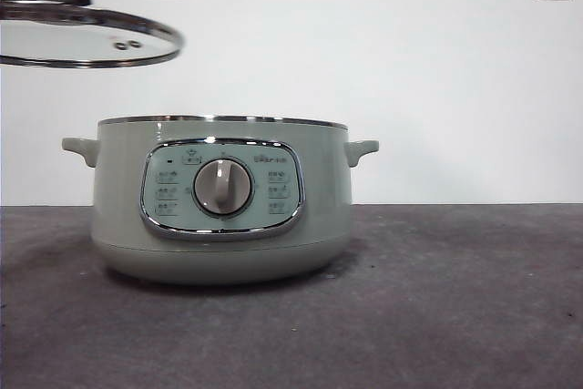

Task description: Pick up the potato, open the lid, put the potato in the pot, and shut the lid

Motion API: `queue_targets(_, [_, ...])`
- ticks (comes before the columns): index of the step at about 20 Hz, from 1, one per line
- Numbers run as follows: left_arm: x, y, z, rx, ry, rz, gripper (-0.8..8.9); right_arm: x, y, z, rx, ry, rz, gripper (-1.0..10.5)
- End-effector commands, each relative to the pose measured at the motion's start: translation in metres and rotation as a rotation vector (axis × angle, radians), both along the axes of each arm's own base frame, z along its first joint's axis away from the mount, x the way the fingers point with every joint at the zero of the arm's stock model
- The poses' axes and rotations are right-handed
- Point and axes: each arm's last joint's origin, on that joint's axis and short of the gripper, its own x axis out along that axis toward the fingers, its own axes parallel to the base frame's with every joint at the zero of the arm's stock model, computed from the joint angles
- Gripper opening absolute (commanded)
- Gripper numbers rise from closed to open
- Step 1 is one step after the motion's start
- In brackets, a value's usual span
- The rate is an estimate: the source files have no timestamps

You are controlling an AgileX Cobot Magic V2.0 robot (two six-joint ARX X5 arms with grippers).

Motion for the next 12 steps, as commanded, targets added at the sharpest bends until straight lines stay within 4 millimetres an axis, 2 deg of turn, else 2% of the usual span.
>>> queue_targets(1, [0.002, -0.02, 0.002, -0.035, -0.034, -0.051, -0.09, -0.023, -0.021, 0.004, -0.029, 0.005, 0.022, 6.0])
queue_targets(5, [0.009, -0.062, -0.013, -0.045, 0.012, -0.159, -0.09, -0.062, -0.057, -0.001, -0.054, 0.015, 0.042, 6.0])
queue_targets(9, [0.017, -0.104, -0.036, -0.024, 0.051, -0.272, -0.08, -0.092, -0.085, -0.025, -0.096, 0.056, 0.086, 6.0])
queue_targets(12, [0.022, -0.122, -0.05, -0.008, 0.078, -0.308, -0.09, -0.114, -0.104, -0.04, -0.109, 0.069, 0.097, 6.0])
